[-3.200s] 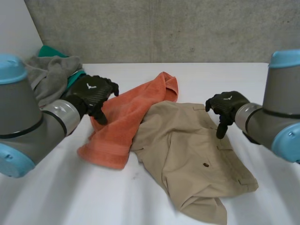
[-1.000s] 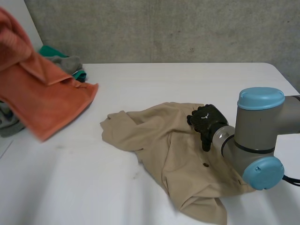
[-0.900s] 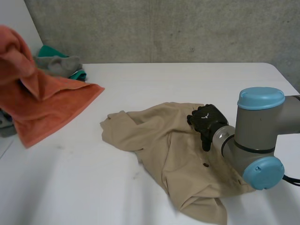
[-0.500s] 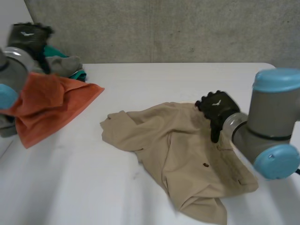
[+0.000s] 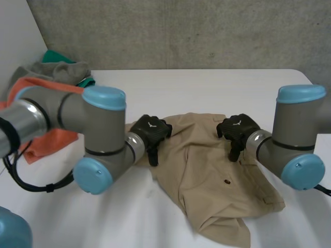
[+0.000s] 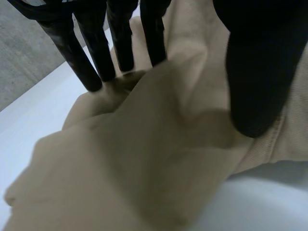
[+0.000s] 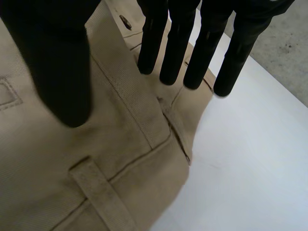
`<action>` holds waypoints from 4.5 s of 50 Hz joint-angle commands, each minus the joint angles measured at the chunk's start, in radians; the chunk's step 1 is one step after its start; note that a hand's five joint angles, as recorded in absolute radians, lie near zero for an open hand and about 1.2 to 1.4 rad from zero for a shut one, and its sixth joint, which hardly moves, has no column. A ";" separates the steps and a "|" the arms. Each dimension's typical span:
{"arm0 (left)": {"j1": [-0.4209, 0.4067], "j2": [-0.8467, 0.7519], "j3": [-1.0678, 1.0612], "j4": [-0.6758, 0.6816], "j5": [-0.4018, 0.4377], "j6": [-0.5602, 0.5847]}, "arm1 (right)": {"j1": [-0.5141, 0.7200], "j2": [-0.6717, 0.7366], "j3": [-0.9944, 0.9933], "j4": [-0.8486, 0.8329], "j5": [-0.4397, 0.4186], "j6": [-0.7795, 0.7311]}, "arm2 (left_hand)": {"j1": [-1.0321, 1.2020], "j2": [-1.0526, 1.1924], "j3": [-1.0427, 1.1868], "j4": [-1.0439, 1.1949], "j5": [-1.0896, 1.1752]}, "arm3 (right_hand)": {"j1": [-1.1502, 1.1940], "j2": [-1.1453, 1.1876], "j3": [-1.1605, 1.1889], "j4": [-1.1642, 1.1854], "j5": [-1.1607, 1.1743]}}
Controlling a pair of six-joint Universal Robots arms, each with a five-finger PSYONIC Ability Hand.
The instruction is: Fold the laundry.
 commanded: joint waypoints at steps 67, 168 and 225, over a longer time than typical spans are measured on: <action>0.242 0.597 -0.450 -0.074 -0.053 -0.200 | 0.179 -0.392 0.235 0.320 0.199 0.197 | 0.014 0.046 0.046 0.043 0.040 | -0.349 -0.345 -0.344 -0.342 -0.347; 0.303 0.196 0.275 -0.012 -0.175 -0.214 | 0.146 -0.108 -0.318 0.047 0.251 0.222 | -0.257 -0.224 -0.224 -0.228 -0.230 | -0.416 -0.412 -0.412 -0.410 -0.414; 0.233 0.472 -0.850 0.289 -0.155 0.251 | 0.116 -0.265 0.445 -0.243 0.029 0.025 | 0.965 0.997 0.997 0.994 0.991 | 0.806 0.809 0.810 0.812 0.807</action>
